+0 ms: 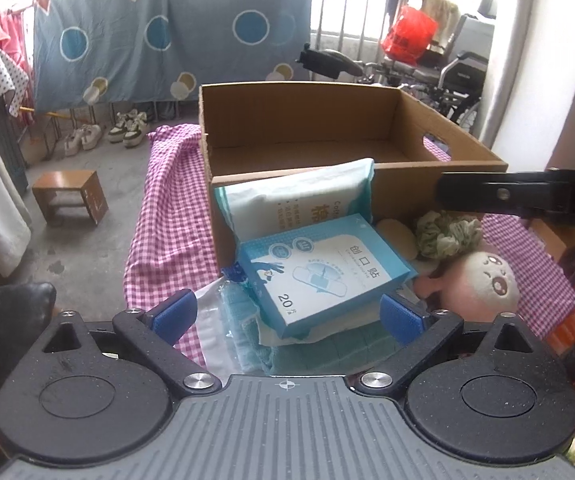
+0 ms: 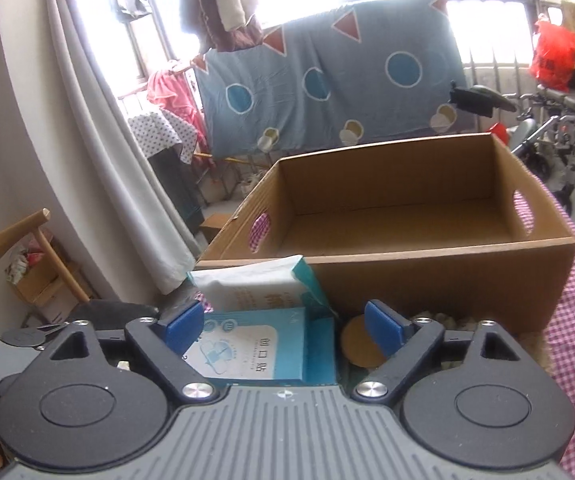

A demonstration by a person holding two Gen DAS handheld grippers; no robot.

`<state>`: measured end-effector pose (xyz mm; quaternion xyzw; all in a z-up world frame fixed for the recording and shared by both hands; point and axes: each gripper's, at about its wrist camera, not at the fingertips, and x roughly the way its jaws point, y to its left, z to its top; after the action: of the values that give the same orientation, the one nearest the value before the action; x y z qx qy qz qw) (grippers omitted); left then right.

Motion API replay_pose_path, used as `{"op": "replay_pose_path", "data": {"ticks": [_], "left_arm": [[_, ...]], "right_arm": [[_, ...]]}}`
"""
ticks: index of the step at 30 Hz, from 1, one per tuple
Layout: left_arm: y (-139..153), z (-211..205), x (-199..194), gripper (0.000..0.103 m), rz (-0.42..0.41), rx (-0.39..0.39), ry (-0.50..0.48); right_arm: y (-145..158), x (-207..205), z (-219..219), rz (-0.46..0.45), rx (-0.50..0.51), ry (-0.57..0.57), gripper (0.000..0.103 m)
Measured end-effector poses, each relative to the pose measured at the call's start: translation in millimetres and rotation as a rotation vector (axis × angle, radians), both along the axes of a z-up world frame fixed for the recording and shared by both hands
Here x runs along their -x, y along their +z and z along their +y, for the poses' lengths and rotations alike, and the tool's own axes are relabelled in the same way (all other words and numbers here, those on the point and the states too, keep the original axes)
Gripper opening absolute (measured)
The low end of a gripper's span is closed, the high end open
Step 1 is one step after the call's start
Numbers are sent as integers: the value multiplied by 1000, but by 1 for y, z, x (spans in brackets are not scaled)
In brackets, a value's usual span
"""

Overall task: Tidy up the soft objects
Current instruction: 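Grasp the blue bandage box with the right gripper and lift it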

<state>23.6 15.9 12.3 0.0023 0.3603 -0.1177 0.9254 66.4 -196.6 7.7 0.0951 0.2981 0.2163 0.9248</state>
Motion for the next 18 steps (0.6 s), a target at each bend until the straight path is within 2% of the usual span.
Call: {"op": "replay_pose_path", "data": {"ticks": [1, 4, 9, 12, 15, 18], "left_arm": [[-2, -3, -2, 90, -2, -8, -17], [-8, -11, -3, 77, 2, -27, -72], [-15, -18, -11, 71, 13, -46, -111], [-18, -18, -14, 68, 21, -59, -111], [-20, -18, -16, 68, 24, -68, -109], [-18, -21, -15, 68, 7, -94, -107]], "right_arm": [[-3, -7, 6, 19, 6, 20, 74], [-11, -21, 18, 68, 23, 52, 68], [-21, -39, 25, 140, 24, 76, 61], [-31, -46, 26, 189, 17, 84, 54], [-34, -46, 29, 186, 29, 75, 48], [-30, -40, 27, 169, 28, 69, 48]]}}
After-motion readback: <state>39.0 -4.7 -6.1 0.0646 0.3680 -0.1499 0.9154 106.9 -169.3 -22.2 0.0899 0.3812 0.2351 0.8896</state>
